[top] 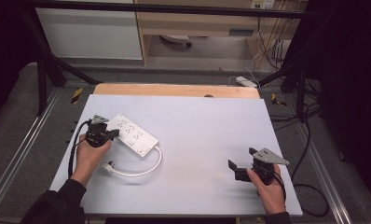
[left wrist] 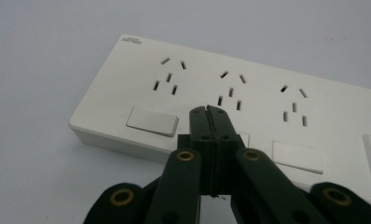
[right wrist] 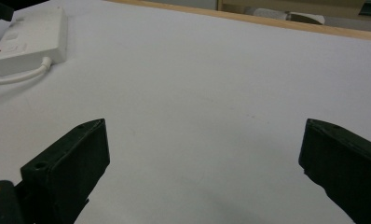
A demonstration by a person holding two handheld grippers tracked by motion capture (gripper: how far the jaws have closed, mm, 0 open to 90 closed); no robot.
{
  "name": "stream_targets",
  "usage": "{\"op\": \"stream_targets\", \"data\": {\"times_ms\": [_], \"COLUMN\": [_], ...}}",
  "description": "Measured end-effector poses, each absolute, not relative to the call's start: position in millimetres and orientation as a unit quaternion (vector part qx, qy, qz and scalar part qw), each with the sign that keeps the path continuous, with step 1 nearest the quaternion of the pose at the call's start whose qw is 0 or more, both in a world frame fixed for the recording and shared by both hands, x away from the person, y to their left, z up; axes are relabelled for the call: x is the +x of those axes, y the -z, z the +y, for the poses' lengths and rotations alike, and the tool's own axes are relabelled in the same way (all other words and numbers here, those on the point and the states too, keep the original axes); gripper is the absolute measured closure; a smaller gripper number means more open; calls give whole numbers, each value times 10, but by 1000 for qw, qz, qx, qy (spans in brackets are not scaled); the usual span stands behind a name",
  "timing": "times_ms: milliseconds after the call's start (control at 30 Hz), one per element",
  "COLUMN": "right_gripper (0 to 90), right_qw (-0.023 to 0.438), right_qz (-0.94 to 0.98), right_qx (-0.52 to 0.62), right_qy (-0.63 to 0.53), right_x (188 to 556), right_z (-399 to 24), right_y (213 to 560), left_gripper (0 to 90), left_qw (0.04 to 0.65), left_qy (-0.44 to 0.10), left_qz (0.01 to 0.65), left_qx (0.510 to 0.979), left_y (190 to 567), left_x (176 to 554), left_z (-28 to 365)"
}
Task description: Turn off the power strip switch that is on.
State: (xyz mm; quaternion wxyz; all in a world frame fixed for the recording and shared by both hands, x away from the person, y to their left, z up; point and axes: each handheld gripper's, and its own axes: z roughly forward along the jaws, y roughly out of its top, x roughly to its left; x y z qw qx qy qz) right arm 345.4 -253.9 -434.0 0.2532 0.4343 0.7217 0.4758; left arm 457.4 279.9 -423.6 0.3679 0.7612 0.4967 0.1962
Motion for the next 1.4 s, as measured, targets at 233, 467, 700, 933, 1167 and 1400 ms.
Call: {"op": "stream_targets", "data": {"times_ms": [233, 467, 700, 933, 1167, 1400], "right_gripper": [21, 21, 21, 21, 21, 21], "right_qw": [251, 252, 250, 250, 250, 250], "right_qz": [723, 722, 722, 722, 723, 723], "right_qx": [434, 435, 435, 435, 434, 435], "right_qy": [-476, -476, -477, -476, -476, -476], "right_x": [3456, 3457, 3459, 3458, 3458, 3458], "right_z": [-2537, -2546, -2543, -2542, -2542, -2542], "right_y": [4341, 4342, 4344, 4343, 4343, 4344], "left_gripper": [900, 900, 900, 900, 900, 900], "left_qw": [369, 367, 367, 368, 373, 375], "left_qy": [-197, -199, -201, -203, -198, -197], "left_qz": [497, 496, 493, 492, 492, 492], "left_qx": [761, 761, 763, 763, 761, 761], "left_y": [4246, 4267, 4277, 4281, 4288, 4291], "left_x": [4594, 4614, 4623, 4629, 4634, 4633], "left_z": [2791, 2775, 2772, 2766, 2783, 2788]}}
